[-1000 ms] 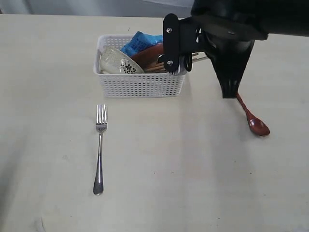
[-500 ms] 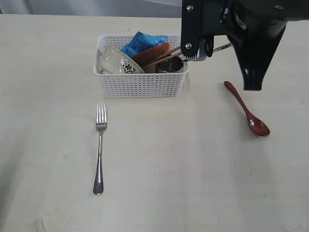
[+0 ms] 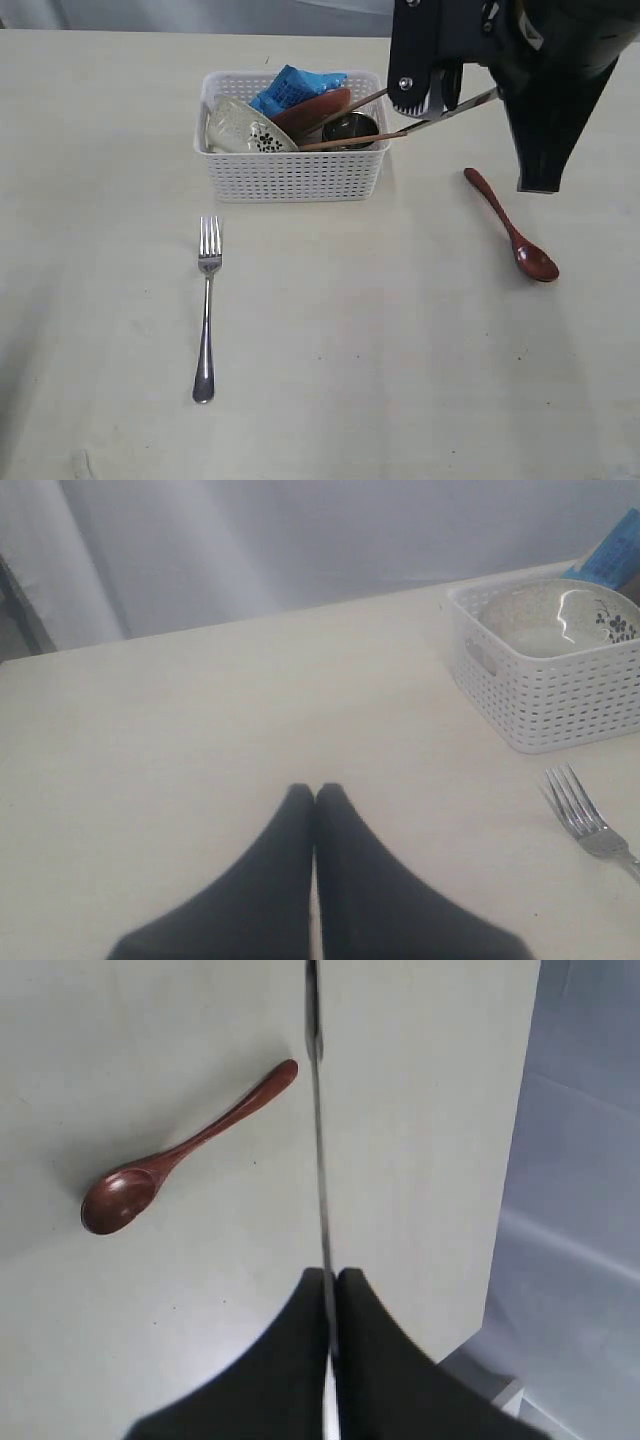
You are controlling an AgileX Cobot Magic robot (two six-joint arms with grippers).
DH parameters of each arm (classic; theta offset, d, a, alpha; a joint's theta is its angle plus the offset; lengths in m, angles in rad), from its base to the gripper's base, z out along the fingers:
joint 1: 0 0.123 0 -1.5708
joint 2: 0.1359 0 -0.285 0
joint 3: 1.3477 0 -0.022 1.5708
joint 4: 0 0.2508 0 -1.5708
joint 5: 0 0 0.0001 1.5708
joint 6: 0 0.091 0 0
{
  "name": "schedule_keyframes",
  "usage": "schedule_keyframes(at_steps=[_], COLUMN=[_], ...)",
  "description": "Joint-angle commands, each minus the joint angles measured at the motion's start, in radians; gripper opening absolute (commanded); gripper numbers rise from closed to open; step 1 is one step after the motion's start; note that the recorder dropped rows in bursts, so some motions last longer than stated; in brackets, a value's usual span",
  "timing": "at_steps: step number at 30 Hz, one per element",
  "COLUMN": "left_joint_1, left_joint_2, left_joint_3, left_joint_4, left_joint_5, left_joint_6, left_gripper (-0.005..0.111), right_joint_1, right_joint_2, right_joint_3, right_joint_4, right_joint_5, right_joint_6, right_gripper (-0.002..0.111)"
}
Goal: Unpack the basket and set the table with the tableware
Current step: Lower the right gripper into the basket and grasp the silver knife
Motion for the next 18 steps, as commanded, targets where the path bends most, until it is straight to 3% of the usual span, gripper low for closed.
schedule_keyframes(at_steps=[1,18], left_joint_1=[-0.005,-0.005], left_joint_2=[-0.004,-0.004], left_joint_3=[0.002,0.002], left_joint_4=[0.002,0.002], left_joint_5=[-0.011,-0.011], left_joint_6=[-0.001,-0.001], left_gripper=[0.0,0.0], right_joint_1=[0.001,0.001], right_joint_2=[-0.013,-0.101], right_joint_3=[-0.003,-0.003], right_joint_4=[-0.004,0.059], right_joint_5=[0.004,0.004], right_joint_6=[0.031,0.095], right_gripper=[0.0,0.0])
